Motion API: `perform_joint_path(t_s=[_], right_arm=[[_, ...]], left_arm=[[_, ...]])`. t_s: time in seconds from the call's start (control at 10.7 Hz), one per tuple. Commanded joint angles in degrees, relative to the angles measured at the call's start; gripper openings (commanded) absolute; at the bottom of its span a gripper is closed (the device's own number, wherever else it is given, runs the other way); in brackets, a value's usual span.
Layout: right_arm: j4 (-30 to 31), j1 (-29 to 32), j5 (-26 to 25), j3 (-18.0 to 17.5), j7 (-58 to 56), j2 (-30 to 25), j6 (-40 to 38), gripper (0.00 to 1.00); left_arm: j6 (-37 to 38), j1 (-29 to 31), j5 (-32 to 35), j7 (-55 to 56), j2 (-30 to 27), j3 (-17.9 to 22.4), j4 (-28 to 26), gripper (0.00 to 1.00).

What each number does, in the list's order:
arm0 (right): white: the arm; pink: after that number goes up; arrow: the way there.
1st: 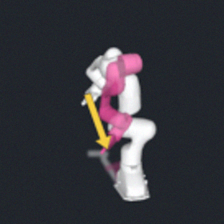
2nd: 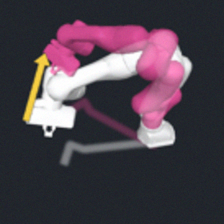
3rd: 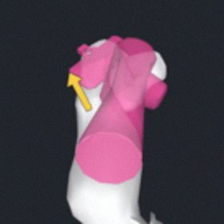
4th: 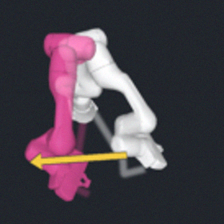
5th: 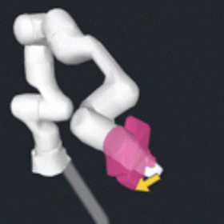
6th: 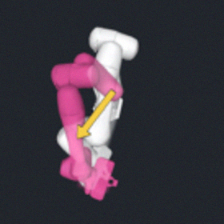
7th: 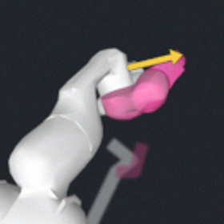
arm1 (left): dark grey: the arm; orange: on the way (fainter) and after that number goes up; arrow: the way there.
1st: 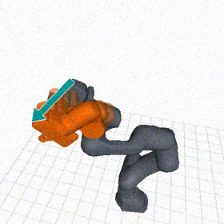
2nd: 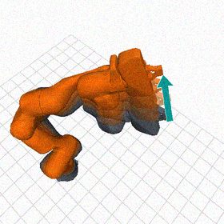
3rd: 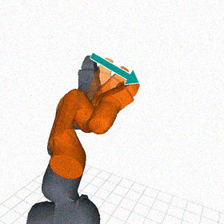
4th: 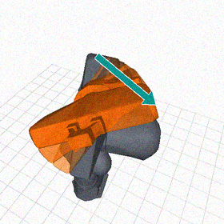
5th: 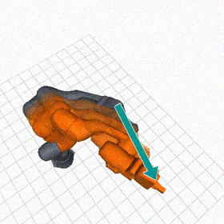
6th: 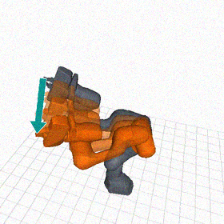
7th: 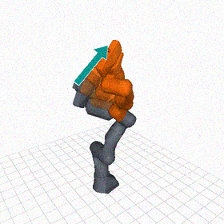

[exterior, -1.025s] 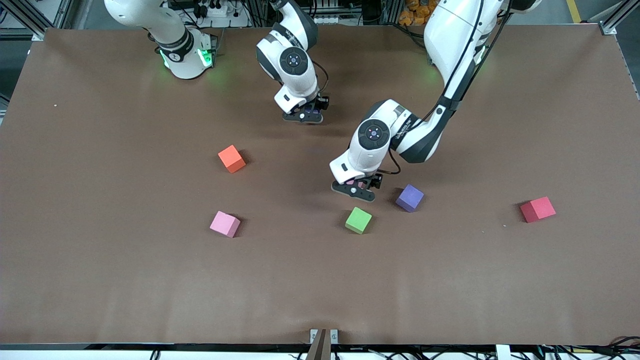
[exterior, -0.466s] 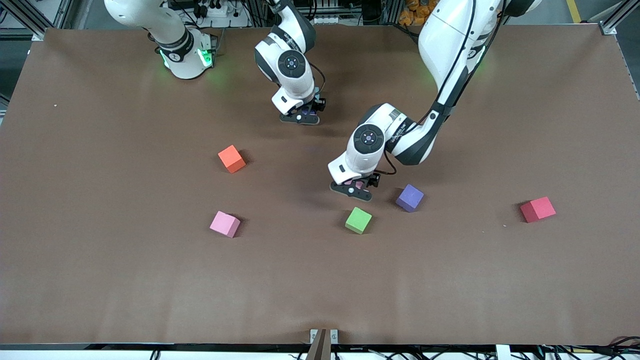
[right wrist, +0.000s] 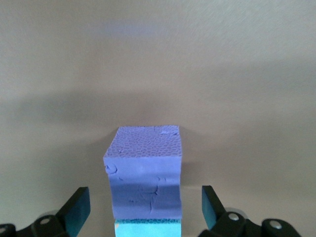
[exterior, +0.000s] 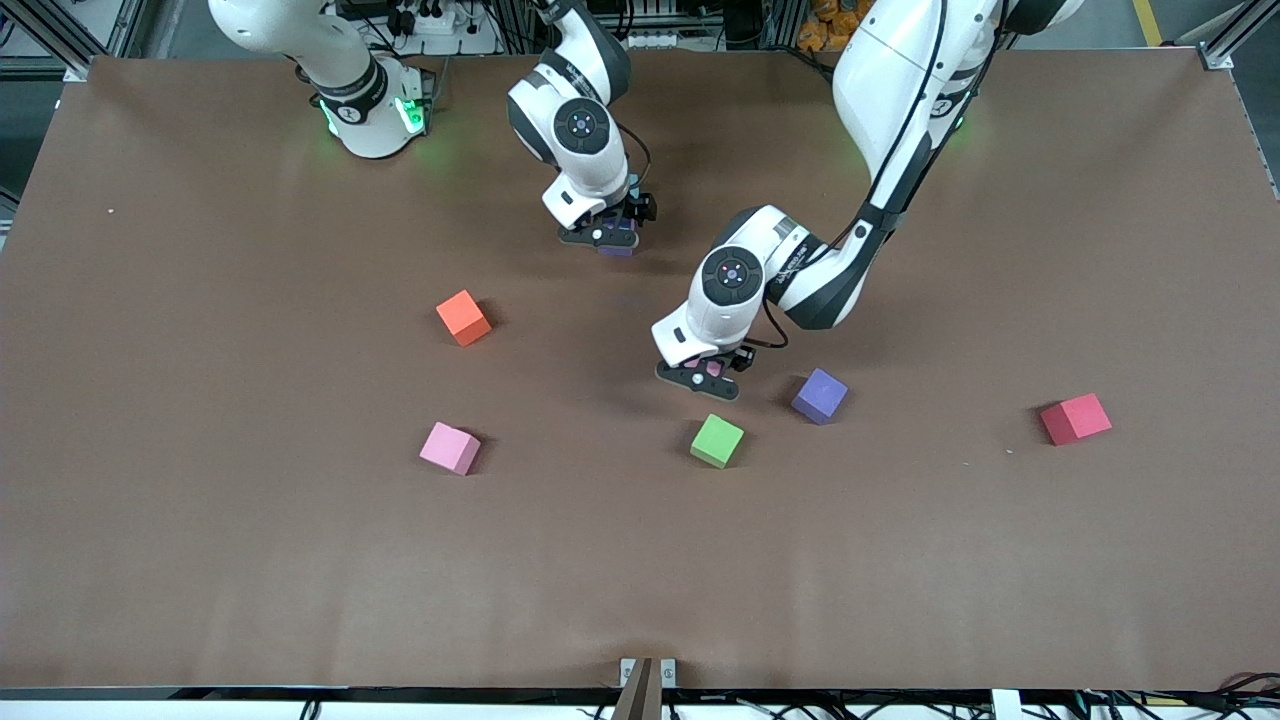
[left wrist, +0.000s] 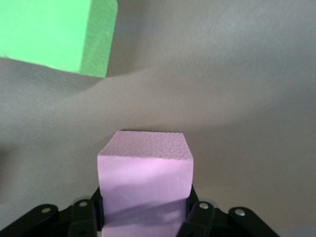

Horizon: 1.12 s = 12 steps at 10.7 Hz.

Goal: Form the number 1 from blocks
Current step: 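Grasp the pink block with the left gripper while the right gripper withdraws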

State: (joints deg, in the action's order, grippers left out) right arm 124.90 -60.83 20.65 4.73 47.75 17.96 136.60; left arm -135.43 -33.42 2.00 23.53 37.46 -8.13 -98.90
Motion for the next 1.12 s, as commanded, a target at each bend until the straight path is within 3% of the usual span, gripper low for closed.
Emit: perform_joint_path(t_s=[0.0,0.19,0.65,0.93,1.03], right_arm=[[1.05,7.97,-4.62,-0.25,-0.72,-6.35,-6.15,1.0],[1.05,15.61,-5.44,-0.33,-3.86,-8.11,-7.48,1.0],[1.13,34.07,-4.74,-0.25,-7.67,-8.38,-14.06,1.0],[1.84,39.81,4.99,0.01,-7.15,-5.67,-15.84,1.0],[1.58,39.99,5.1,0.1,-6.44,-5.22,-15.23,1.0]], left_arm=[[2.87,-0.41,-1.03,4.23,-4.48,0.3,-0.24,0.0],[7.71,-0.24,-1.12,4.94,-8.0,-0.04,-0.16,0.0],[7.9,-6.38,-1.3,21.28,-8.19,-1.01,0.02,0.0],[7.81,-10.77,-3.84,24.46,-7.14,-0.93,0.19,0.0],[7.81,-11.39,-4.37,24.98,-7.05,-0.75,0.72,0.0]])
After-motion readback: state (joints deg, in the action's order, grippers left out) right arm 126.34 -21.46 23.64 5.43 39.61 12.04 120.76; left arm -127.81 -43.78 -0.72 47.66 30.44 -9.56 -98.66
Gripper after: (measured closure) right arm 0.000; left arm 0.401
